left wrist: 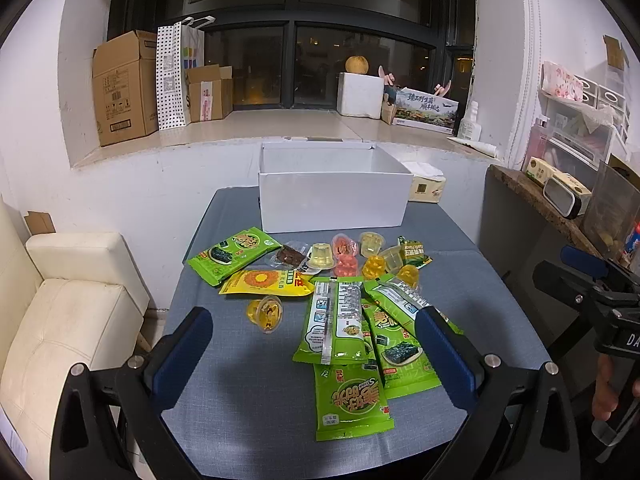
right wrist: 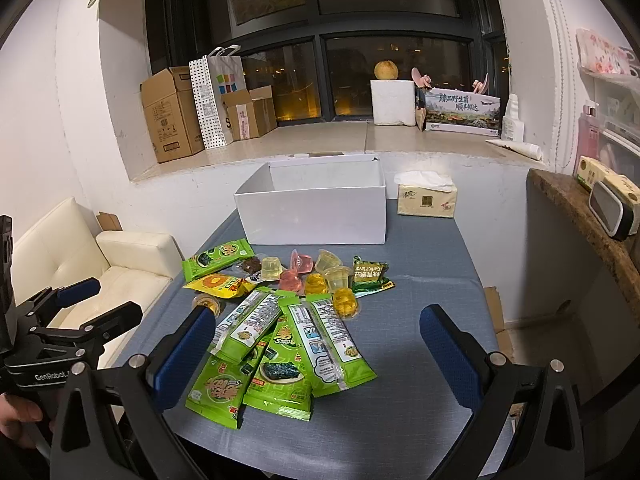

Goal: Organize snacks

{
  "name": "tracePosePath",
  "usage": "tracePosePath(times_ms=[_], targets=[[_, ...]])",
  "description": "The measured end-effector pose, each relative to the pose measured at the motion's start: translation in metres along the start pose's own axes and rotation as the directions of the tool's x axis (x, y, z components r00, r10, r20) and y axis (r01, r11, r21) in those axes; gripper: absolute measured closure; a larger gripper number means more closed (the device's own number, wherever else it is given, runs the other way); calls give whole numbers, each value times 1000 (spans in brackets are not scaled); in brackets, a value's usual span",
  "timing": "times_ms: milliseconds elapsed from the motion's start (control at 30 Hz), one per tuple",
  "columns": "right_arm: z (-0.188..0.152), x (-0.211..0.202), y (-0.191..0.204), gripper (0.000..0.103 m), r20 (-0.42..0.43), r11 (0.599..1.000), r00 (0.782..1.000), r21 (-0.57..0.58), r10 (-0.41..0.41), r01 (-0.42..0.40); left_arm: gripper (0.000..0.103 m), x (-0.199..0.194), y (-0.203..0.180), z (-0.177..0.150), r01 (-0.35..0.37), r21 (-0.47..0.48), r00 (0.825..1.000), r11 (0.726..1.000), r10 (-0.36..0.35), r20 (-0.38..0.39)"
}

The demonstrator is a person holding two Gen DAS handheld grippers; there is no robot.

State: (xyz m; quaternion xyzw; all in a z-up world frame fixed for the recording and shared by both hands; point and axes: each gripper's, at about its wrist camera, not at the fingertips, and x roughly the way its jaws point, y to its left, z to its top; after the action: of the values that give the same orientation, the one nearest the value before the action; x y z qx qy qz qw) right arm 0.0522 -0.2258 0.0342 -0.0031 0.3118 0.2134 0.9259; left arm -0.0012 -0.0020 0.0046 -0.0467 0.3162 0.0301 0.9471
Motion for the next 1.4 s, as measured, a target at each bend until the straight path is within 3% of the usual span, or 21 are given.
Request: tracePosePath(times_ms=[1400], targets=[[-3,7,-2,0,-14,1000,1000,-18,21,-22,0,0,0,3,0,8,1000,1000,0,9]])
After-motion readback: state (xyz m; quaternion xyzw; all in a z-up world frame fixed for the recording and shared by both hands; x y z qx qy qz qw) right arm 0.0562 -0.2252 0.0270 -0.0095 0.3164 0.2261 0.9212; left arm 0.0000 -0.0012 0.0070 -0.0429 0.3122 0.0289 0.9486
